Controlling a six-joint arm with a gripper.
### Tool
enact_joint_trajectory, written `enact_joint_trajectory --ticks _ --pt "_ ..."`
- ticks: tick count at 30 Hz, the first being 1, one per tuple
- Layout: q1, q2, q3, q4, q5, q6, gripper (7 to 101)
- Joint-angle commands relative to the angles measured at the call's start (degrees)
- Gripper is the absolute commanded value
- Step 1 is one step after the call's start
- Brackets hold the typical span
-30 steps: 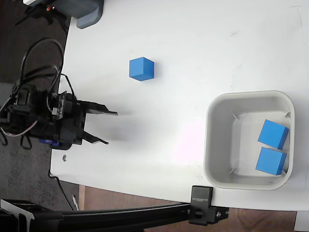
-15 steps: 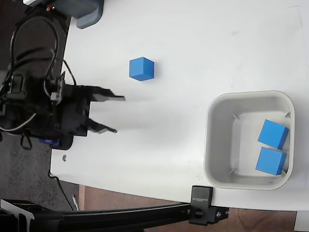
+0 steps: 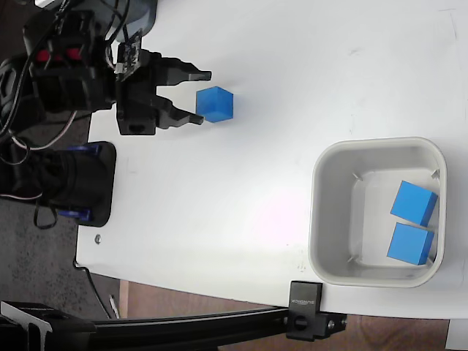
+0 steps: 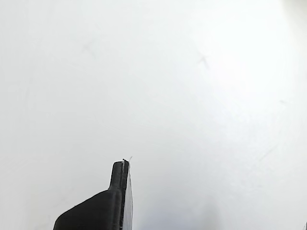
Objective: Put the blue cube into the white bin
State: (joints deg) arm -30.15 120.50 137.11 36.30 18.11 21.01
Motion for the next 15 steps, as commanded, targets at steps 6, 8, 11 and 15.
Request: enact_joint_trajectory --ticks 6,8,11,15 --pt "-5.45 -2.29 -1.85 -4.04 3.96 3.60 99.2" --pt "-5.54 -2.46 -0.35 -5.98 3.78 3.69 99.5" --pt "-5.80 -2.72 1.23 -7.56 3.69 3.78 99.5" --pt "-5.71 -2.64 3.16 -9.58 3.16 3.69 99.5"
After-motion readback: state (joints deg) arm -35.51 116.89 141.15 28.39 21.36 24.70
